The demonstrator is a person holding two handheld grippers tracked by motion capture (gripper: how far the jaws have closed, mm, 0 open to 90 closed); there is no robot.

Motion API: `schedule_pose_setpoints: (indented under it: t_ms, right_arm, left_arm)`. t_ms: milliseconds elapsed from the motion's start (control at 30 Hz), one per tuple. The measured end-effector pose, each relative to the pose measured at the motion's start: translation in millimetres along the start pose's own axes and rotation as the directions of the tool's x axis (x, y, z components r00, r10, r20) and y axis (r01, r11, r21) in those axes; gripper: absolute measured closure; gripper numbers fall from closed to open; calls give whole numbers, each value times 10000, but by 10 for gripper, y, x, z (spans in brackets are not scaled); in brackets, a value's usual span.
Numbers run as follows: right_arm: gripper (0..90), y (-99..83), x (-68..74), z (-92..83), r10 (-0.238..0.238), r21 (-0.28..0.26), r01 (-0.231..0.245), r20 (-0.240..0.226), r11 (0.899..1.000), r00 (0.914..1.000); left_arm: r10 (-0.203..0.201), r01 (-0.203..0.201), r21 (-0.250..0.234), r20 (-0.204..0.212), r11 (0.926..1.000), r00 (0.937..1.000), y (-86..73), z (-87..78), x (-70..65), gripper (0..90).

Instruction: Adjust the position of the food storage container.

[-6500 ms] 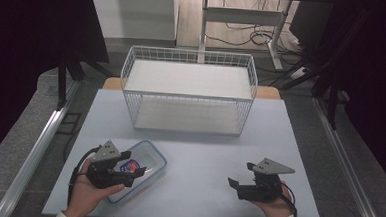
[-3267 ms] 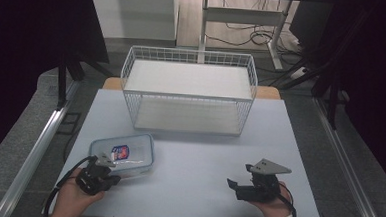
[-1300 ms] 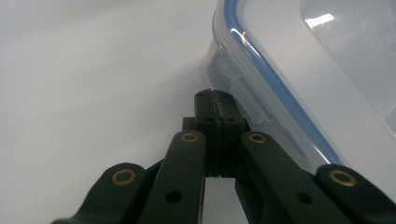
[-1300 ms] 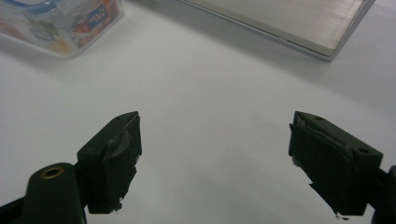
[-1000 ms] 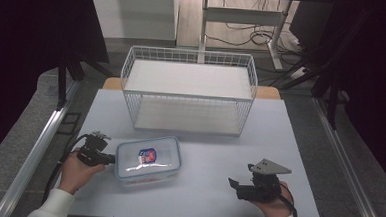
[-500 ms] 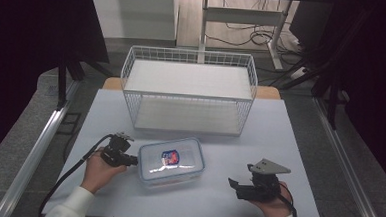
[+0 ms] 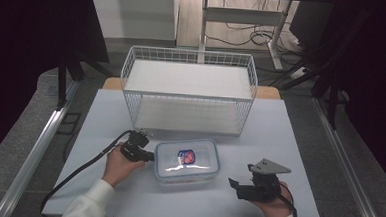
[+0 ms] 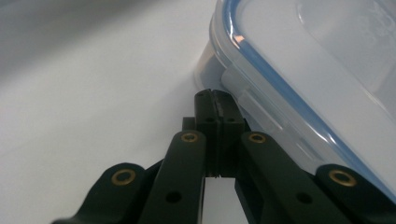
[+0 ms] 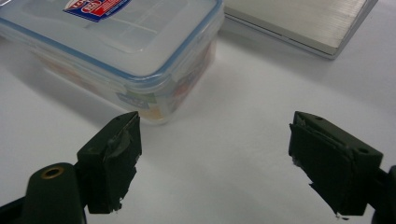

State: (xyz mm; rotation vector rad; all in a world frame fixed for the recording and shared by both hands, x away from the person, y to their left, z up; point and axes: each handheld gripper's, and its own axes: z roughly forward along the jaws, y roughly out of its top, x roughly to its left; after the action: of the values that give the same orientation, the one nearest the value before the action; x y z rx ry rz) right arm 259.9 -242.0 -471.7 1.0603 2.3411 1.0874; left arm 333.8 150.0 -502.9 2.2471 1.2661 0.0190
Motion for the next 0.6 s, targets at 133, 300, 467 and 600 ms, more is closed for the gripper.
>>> schedule_pose_setpoints:
  t_ms: [133, 300, 467, 600]
  right_arm:
    - [173, 0, 1, 5, -6, 21, 6, -2, 10000, 10000]
    - [173, -4, -5, 10, 10, 33, -10, 23, 10000, 10000]
    - [173, -8, -18, -1, 35, -60, -35, 59, 10000, 10000]
    - [173, -10, -24, -5, 33, -103, -32, 59, 9999, 10000]
  left_arm:
    - [-138, 141, -122, 282, 9998, 9995, 58, 48, 0, 899]
    - [-207, 213, -288, 226, 9994, 9995, 76, 60, -7, 899]
    - [-24, 32, -554, 139, 9985, 9999, 32, -50, 10, 899]
    - [-33, 33, -1076, -2, 9942, 10000, -84, -241, 15, 898]
